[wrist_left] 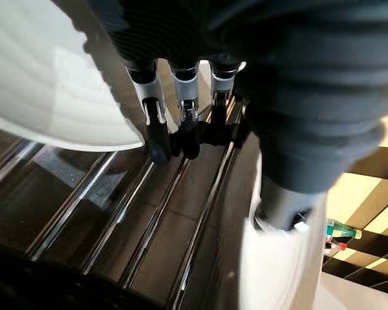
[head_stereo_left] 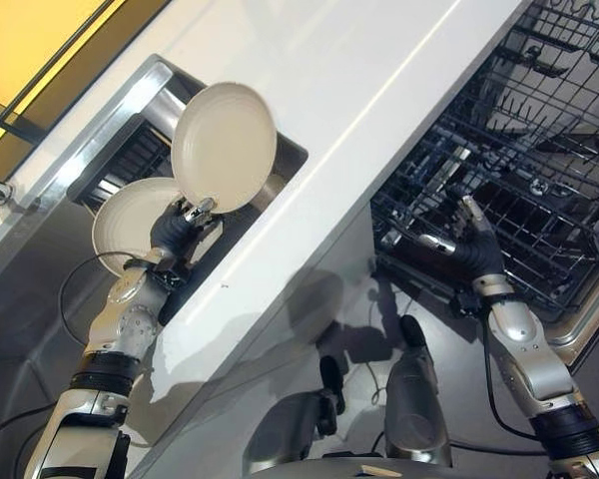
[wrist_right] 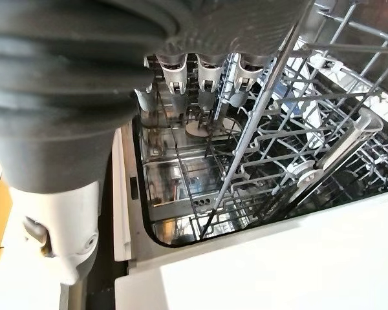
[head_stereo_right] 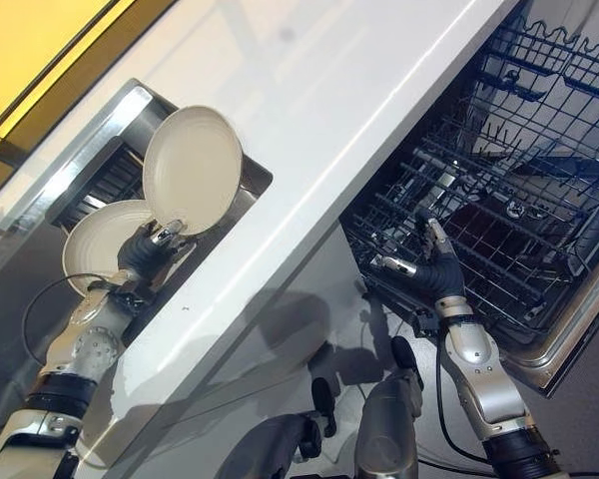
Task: Pick up plates and place into dishwasher.
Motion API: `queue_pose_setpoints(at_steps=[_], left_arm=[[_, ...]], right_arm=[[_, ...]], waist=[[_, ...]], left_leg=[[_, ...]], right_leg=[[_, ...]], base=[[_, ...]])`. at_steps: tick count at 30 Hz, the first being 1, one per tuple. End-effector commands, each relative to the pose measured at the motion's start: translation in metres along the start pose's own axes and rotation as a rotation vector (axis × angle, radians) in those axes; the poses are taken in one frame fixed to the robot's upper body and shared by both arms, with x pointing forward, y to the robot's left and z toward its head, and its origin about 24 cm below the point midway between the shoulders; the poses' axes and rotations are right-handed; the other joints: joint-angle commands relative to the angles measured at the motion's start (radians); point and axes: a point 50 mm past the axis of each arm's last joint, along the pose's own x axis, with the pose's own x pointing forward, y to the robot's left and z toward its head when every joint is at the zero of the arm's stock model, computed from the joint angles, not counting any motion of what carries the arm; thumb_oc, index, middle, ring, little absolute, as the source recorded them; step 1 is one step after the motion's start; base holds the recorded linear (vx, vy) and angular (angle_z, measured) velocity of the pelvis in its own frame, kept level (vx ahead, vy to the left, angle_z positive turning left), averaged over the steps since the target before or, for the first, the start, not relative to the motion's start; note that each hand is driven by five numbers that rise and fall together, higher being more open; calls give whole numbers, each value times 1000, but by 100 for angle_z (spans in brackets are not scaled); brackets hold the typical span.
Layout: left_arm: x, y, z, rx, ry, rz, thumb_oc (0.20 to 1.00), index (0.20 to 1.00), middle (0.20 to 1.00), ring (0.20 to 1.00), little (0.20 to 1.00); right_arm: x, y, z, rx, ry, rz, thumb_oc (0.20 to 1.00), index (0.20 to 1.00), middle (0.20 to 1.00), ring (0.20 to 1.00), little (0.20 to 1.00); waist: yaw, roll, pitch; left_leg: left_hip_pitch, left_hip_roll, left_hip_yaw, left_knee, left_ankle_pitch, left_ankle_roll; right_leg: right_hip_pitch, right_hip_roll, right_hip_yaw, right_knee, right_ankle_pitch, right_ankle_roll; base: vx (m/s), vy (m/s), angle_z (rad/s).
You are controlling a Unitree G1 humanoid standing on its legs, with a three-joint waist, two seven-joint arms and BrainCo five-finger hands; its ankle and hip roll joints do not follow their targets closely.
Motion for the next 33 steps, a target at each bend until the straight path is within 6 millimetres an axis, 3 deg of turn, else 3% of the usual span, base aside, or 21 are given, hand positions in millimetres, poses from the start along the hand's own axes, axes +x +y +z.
queue_pose_setpoints(at_steps=[1, 6, 12, 16, 17, 18, 33], left_arm=[[-6, -47, -47, -116, 108, -195, 608, 608, 608, 608, 608], [-10, -52, -54, -137, 118, -189, 551, 551, 551, 551, 551], [-13, -53, -59, -162, 122, -189, 558, 558, 558, 558, 558], [-14, -53, -60, -180, 115, -173, 520, 520, 520, 520, 520], [-14, -54, -60, -198, 110, -162, 454, 454, 454, 454, 454], [-15, -53, -61, -212, 101, -152, 200, 200, 200, 200, 200], [-28, -49, -24, -151, -162, -128, 200, 200, 200, 200, 200]], right_arm=[[0, -6, 24, -22, -124, 19, 1000, 1000, 1000, 1000, 1000], [-2, -8, 22, -27, -111, 22, 1000, 1000, 1000, 1000, 1000], [-4, -11, 22, -30, -109, 20, 1000, 1000, 1000, 1000, 1000], [-5, -12, 21, -32, -105, 20, 1000, 1000, 1000, 1000, 1000], [-6, -12, 20, -33, -103, 20, 1000, 1000, 1000, 1000, 1000], [-7, -12, 19, -34, -97, 21, 1000, 1000, 1000, 1000, 1000], [-22, -20, 13, -24, -78, 20, 1000, 1000, 1000, 1000, 1000]], waist=[[-16, -10, -47], [-17, -8, -54], [-16, -8, -57], [-16, -8, -61], [-17, -7, -63], [-17, -7, -67], [8, -18, -107]], left_leg=[[-113, -56, -29, 71, 14, 25], [-106, -58, -31, 69, 15, 26], [-103, -58, -33, 67, 18, 26], [-100, -58, -34, 66, 18, 26], [-99, -60, -35, 66, 19, 27], [-95, -59, -34, 64, 19, 27], [-65, -57, -58, 41, 24, 27]], right_leg=[[2, -11, -45, 55, -54, -35], [8, -13, -45, 54, -54, -34], [10, -15, -45, 54, -52, -33], [12, -17, -48, 54, -51, -33], [13, -17, -48, 53, -51, -34], [17, -19, -48, 52, -52, -33], [57, -27, -85, 43, -69, -36]], base=[[0, 0, 0], [0, 0, 0], [-1, 5, -4], [0, 0, 0], [0, 0, 0], [0, 0, 0], [-9, -11, 4]])
